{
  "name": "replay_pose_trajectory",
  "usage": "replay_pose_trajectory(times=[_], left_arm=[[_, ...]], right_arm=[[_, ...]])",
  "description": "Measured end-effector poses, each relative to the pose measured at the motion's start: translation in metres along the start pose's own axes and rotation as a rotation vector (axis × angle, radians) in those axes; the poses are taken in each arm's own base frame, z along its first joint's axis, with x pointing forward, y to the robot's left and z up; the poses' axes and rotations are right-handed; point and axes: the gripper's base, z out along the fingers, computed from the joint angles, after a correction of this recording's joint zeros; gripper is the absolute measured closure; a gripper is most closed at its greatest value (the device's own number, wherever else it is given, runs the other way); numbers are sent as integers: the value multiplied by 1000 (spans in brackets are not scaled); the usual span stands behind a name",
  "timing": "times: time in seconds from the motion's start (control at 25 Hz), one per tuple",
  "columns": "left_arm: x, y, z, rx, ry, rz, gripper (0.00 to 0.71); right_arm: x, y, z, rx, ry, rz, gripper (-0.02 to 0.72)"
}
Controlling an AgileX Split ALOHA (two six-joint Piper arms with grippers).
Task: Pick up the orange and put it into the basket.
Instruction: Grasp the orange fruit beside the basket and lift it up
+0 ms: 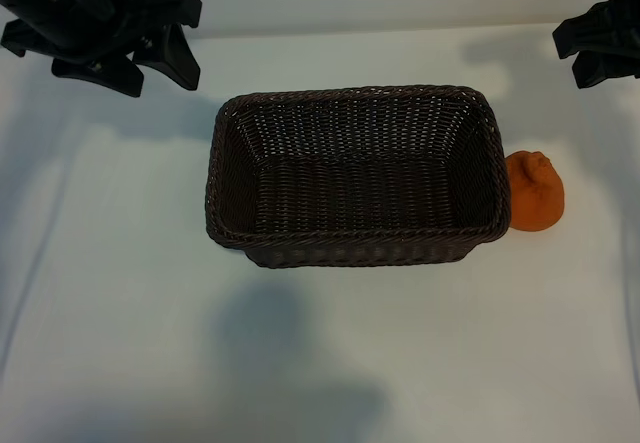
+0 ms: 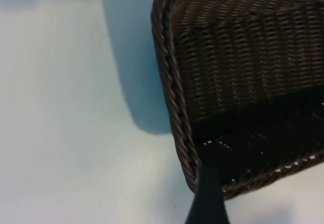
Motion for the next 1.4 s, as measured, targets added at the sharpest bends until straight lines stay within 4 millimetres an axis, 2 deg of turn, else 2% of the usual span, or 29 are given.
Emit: replay_pose_trajectory(times=[0.24,0.4,1.04,1.4], left_arm=[[27,8,14,-13,87,25,134],[37,12,12,-50,94,45,134],[38,13,10,-62,88,78,137],[38,13,10,-61,88,99,137]], right_arm=[[0,0,0,-2,0,1,214],[0,0,0,-3,0,2,214],[-1,0,0,-4,-10,-5,214],[-3,-1,4,10,-14,-76,214]])
